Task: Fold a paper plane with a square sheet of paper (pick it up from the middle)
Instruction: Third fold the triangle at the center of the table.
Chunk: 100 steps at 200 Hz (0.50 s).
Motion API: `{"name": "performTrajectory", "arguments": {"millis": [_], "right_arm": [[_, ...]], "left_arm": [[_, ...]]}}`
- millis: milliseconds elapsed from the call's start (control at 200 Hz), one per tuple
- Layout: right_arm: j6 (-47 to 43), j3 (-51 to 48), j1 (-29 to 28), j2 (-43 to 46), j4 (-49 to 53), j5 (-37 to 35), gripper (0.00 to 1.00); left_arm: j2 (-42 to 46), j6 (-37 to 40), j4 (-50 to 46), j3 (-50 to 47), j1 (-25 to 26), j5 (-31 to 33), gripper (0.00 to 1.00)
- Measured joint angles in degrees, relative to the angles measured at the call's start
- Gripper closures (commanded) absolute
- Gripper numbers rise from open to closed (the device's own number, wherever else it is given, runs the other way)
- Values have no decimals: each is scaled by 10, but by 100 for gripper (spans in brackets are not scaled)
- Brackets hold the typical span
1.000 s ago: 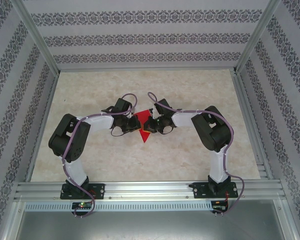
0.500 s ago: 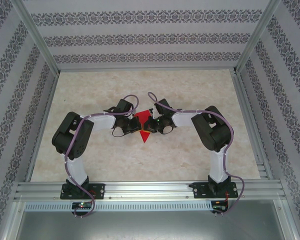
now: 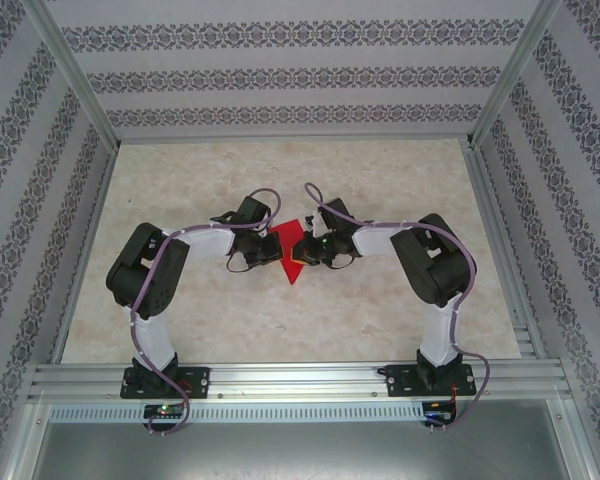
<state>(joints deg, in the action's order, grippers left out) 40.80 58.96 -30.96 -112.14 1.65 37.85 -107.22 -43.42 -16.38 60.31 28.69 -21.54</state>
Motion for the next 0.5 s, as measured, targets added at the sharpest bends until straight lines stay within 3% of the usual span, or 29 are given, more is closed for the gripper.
{"name": "performTrajectory", "arguments": {"millis": [500], "right_arm": [[-2,-13,0,23,-3,2,100]], "left_arm": [[5,9,-13,6,4,11,92]]}}
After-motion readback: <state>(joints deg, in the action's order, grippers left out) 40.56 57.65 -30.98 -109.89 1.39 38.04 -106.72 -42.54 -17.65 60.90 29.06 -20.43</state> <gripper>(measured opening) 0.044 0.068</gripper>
